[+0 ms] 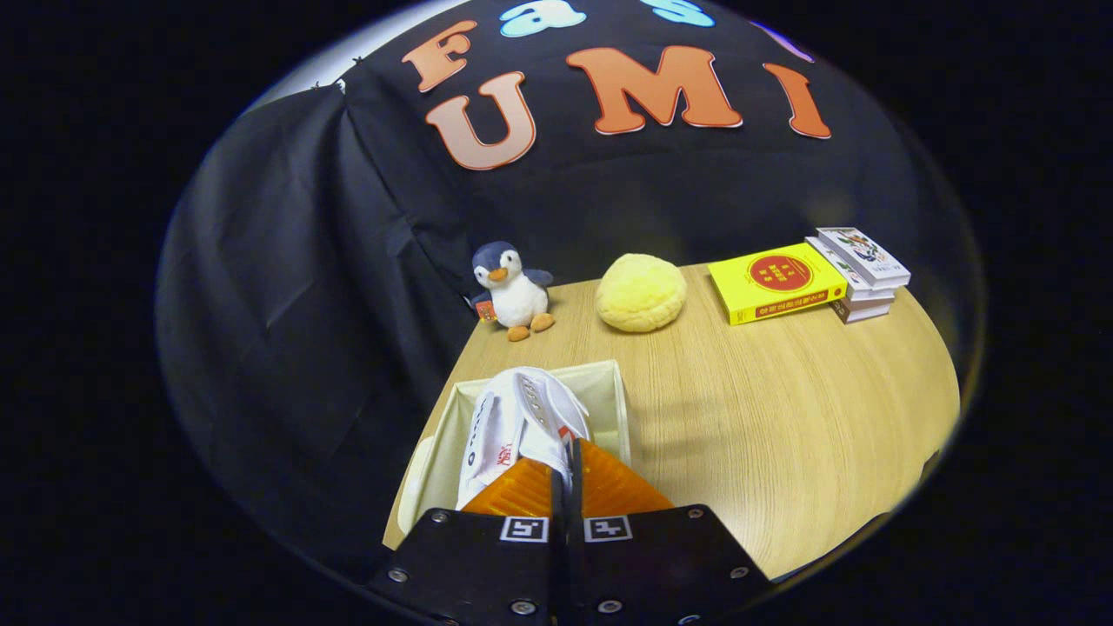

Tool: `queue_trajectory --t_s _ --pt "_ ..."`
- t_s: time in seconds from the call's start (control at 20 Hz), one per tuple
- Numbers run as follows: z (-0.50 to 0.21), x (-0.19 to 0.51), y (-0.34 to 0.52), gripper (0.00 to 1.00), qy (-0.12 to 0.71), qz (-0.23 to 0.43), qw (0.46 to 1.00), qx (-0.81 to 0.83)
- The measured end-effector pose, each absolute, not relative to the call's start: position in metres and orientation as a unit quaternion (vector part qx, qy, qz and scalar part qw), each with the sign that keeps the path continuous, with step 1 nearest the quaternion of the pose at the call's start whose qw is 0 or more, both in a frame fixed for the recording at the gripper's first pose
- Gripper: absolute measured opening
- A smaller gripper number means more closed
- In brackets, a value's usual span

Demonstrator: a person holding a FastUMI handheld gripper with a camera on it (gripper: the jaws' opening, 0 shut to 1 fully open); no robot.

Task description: Open the storage box then place both shoes into the box .Put the left shoe in first, then the right shoe, with the right side of both shoes facing outward in a uniform manner.

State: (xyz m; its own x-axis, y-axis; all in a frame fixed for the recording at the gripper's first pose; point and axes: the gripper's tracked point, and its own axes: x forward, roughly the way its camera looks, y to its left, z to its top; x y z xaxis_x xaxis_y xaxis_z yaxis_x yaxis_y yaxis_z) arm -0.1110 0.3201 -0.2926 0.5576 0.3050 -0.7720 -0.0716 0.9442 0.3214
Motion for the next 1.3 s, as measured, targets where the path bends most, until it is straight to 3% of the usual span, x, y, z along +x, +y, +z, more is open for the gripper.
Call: queue_trajectory --t_s 0.25,0.35,0.45,0.8,1.3 --pt "-0.317 -0.126 0.324 0.05 0.502 0.077 0.855 0.108" --pt "-0.315 -0.135 0.33 0.17 0.516 0.094 0.845 0.107" --pt "-0.295 -0.128 0.343 0.32 0.491 0.126 0.853 0.125" --pt "-0.226 -0.073 0.299 0.62 0.399 0.146 0.897 0.126" --pt "-0.135 -0.011 0.159 0.87 0.242 0.115 0.961 0.067"
